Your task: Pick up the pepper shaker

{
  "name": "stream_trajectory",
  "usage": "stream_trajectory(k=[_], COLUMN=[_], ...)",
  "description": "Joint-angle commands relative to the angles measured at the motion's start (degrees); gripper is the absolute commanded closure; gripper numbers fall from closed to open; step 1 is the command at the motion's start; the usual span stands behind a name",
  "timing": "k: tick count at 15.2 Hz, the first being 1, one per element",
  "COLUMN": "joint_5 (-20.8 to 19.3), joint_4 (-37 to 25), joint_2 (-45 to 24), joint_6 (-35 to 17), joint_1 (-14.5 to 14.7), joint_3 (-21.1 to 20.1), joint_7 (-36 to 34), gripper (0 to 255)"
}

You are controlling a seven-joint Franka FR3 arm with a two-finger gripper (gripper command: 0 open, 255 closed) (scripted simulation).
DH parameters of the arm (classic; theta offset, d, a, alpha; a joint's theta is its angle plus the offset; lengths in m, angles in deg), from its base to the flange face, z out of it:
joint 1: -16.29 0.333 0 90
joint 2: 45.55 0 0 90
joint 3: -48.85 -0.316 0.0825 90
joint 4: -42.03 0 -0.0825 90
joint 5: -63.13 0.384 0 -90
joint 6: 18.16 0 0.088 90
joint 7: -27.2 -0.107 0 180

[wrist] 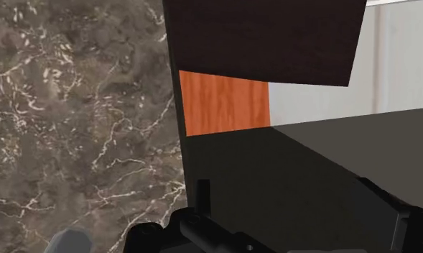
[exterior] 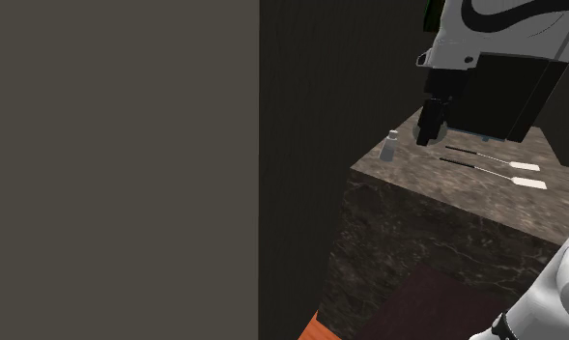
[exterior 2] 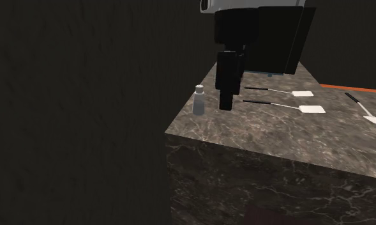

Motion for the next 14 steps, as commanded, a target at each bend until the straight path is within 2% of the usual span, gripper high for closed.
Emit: stream_trajectory(k=[1, 8, 14], joint_5=[-0.7, -0.4, 3.0], joint_4=[-1.2, -8.7, -18.1], joint_2=[-3.0, -14.9, -26.4], joint_6=[-2.7, -9.1, -12.6], joint_1=[-0.5, -1.3, -2.1], joint_3=[2.0, 8.0, 12.6], joint_7=[2.4, 10.1, 17.3], gripper=[0, 0, 0])
